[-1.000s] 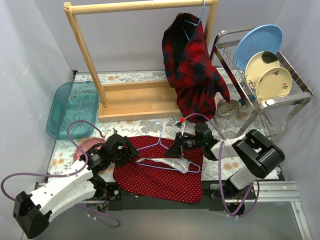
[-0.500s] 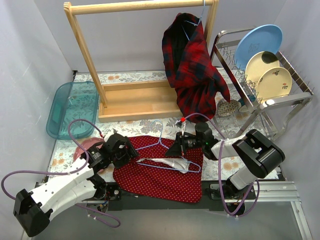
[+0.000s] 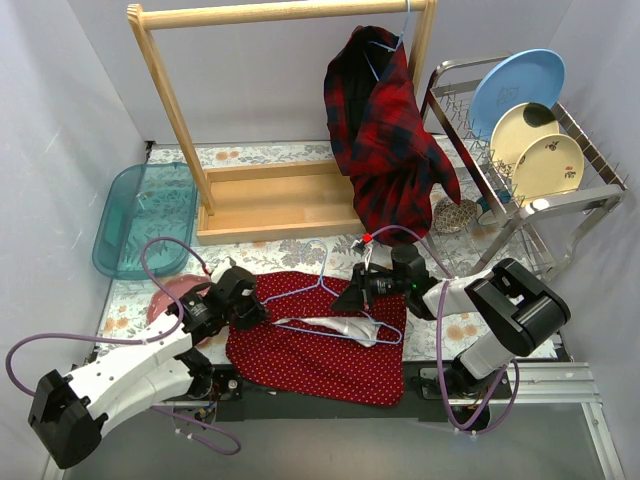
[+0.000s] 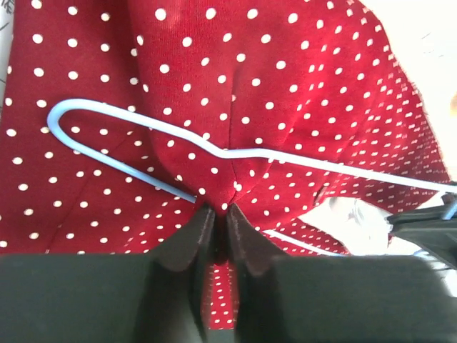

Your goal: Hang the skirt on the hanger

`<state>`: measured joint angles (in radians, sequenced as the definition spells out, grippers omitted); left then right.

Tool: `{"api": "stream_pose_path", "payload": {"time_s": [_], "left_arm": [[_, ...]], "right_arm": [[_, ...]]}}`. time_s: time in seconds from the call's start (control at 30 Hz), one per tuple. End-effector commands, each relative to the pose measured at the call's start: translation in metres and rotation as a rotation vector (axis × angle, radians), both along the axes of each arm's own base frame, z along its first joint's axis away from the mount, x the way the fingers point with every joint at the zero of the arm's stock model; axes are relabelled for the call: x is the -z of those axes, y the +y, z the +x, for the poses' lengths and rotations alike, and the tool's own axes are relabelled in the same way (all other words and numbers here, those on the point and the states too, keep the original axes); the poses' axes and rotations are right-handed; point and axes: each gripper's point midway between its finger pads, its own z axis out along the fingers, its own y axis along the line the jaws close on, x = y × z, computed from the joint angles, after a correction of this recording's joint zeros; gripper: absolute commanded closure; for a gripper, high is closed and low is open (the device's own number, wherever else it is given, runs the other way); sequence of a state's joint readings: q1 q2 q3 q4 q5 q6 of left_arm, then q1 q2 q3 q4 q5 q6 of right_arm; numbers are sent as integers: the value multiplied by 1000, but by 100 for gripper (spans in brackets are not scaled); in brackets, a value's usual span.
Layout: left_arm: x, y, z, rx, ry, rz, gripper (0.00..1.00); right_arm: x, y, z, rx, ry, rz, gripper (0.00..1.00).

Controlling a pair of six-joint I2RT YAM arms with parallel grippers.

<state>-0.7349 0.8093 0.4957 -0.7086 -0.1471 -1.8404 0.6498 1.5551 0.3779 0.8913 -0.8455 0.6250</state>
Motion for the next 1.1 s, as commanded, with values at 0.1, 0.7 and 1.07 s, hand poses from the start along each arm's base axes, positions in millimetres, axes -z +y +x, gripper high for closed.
{"api": "stream_pose_path", "payload": {"time_s": [0.1, 0.7, 1.07], "left_arm": [[-52, 7, 14, -48, -136, -35, 100], [-174, 39, 9, -225, -360, -246, 100], [-108, 28, -2, -171, -224, -197, 43]], "right_arm": [[-14, 4, 13, 1, -47, 37, 99], [-10, -6, 18, 24, -109, -26, 99], [7, -4, 22, 20, -80, -86, 99]]}}
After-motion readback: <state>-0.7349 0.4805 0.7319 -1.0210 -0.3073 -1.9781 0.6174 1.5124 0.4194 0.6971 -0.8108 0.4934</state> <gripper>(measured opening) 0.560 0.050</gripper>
